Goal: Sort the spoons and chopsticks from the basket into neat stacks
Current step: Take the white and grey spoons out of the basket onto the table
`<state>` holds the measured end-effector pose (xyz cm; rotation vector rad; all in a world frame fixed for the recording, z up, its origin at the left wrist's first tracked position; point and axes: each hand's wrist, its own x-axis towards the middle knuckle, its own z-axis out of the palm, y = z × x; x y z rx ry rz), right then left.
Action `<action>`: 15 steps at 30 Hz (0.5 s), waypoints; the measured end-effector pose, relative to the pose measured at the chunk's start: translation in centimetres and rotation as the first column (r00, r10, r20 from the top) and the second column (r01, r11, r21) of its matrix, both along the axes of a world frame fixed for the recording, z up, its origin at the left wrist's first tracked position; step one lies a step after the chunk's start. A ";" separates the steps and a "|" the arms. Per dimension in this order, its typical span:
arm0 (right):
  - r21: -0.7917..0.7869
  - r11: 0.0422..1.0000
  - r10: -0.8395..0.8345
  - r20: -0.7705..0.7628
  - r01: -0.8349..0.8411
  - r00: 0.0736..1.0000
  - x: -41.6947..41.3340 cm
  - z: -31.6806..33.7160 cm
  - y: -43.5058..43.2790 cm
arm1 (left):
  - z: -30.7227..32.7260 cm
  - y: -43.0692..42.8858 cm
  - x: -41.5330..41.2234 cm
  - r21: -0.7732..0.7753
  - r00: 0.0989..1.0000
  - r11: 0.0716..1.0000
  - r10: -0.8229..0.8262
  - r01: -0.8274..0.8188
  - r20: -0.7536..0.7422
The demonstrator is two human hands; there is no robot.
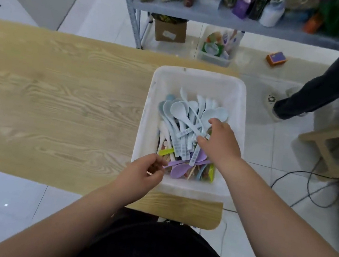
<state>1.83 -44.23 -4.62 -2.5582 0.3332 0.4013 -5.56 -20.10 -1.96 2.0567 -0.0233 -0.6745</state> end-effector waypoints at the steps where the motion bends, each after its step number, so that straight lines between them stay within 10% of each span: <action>1: -0.026 1.000 0.014 -0.027 -0.015 1.000 0.5 -0.3 0.1 | -0.1 -0.5 0.8 -0.002 1.000 1.000 0.009 -0.009 0.002; 15: -0.129 0.981 0.140 -0.052 -0.146 0.989 2.8 -2.7 1.4 | -5.6 -7.9 14.4 0.219 0.988 0.966 0.152 -0.139 -0.042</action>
